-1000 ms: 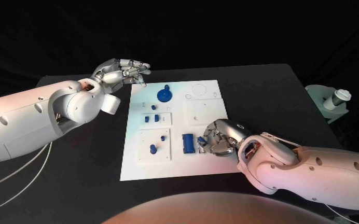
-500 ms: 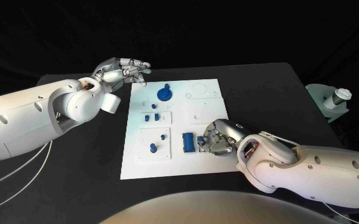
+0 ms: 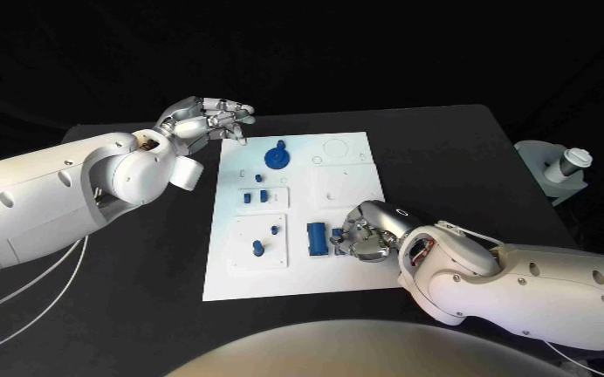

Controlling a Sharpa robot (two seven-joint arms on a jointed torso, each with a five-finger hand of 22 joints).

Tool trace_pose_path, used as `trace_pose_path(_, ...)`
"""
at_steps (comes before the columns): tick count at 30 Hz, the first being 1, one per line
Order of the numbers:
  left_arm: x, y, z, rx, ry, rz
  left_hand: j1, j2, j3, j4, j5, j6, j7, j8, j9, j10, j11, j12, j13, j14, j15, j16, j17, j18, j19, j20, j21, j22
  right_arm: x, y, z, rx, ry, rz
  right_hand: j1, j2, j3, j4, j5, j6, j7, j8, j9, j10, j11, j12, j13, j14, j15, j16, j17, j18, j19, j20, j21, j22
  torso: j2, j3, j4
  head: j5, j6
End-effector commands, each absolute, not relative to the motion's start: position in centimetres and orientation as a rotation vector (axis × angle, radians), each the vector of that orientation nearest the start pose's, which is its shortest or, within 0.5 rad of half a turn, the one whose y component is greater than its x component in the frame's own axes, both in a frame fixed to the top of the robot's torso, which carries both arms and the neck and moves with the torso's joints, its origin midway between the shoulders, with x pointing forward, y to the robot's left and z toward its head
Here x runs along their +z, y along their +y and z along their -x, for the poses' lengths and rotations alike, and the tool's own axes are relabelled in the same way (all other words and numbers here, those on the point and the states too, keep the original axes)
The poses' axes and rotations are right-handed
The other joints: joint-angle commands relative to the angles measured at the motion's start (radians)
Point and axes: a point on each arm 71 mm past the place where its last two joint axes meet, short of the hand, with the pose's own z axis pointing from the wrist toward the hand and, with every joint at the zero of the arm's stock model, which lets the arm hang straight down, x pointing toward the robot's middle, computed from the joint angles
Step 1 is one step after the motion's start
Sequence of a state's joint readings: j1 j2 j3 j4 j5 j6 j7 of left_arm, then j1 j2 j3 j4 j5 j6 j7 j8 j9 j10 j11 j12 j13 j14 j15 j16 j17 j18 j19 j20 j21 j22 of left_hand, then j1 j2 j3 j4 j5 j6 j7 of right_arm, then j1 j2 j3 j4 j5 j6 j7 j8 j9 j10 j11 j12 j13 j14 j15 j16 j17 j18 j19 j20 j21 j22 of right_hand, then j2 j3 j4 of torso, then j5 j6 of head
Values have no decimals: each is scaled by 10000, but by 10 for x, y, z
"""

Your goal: Assemble the parts on the task board

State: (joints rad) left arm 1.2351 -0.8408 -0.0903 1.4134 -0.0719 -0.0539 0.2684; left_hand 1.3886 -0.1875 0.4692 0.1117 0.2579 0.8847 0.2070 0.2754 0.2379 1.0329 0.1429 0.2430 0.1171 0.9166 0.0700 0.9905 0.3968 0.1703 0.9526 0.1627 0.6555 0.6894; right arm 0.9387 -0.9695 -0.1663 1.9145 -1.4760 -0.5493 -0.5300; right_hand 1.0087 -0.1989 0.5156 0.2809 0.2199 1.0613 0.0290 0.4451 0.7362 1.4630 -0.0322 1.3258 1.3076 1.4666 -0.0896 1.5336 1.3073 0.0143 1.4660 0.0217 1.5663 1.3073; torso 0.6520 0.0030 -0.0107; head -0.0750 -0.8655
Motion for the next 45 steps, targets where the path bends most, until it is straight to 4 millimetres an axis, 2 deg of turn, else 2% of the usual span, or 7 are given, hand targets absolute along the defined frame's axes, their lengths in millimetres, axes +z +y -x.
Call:
trace_pose_path(1,-192,225,-501,-15890,16781,10337,125,-5,40,-24,14,-52,-12,58,-8,-56,-9,25,-14,-41,32,-14,17,130,87,-2,-57,-13,-286,-177,-331,5753,19426,-1807,-361,21,-212,106,-507,26,64,-63,-30,336,-32,43,1380,904,-52,35,1951,-143,1048,-70,45,2635,-1,-1,-3,7,13)
trace_pose_path(4,-192,226,-501,-15871,16777,10347,125,-5,40,-24,14,-52,-12,58,-8,-56,-9,25,-14,-41,32,-14,17,130,87,-2,-57,-13,-285,-177,-332,5816,19294,-1845,-955,-26,-860,107,502,38,39,-52,-47,337,-51,35,1393,901,-75,32,1947,-143,1048,-86,45,2635,-2,-3,-7,7,14)
trace_pose_path(11,-193,227,-501,-15826,16813,10367,130,-1,42,-25,15,-56,-10,59,-9,-60,-7,25,-15,-40,33,-14,17,129,91,-3,-57,-13,-283,-180,-332,5861,19113,-1880,-1059,-23,-1085,90,567,31,32,-45,-49,337,-59,27,1394,901,-77,31,1945,-143,1048,-93,45,2635,3,-2,3,5,9)
trace_pose_path(22,-195,227,-501,-15783,16856,10383,134,3,42,-24,15,-57,-7,62,-9,-64,-5,27,-16,-41,35,-15,17,128,95,-4,-58,-14,-281,-190,-329,5819,19054,-1711,24,46,-1284,-130,624,-1,26,-26,-58,349,-67,46,1423,907,-87,45,1977,-143,1048,-103,45,2635,-5,2,-6,16,3)
trace_pose_path(28,-196,227,-501,-15783,16862,10382,134,3,42,-24,15,-57,-7,62,-9,-64,-5,27,-16,-41,35,-15,17,128,95,-4,-58,-14,-279,-194,-328,6093,18911,-1590,708,80,-1267,-293,-256,-27,23,-43,-98,344,-68,23,1423,905,-86,39,1967,-143,1048,-100,45,2635,-8,-2,-9,2,11)
trace_pose_path(30,-196,227,-501,-15785,16863,10380,134,3,42,-24,15,-57,-7,62,-9,-64,-5,27,-16,-41,35,-15,17,128,95,-4,-58,-14,-278,-194,-328,6260,18953,-1501,1161,-96,-1262,-554,-718,-65,35,-56,-116,315,-71,-43,1397,894,-84,12,1918,-143,1048,-102,45,2635,-3,-2,-4,13,17)
trace_pose_path(45,-196,227,-500,-15806,16860,10371,134,3,42,-24,15,-57,-7,62,-9,-64,-5,27,-16,-41,35,-15,17,128,95,-4,-58,-14,-284,-196,-331,6189,19385,-1248,1333,-215,-1395,-572,-1053,-49,55,-61,-151,298,-41,-71,1391,893,-63,7,1913,-143,1048,-81,45,2635,-3,-5,13,-4,32)
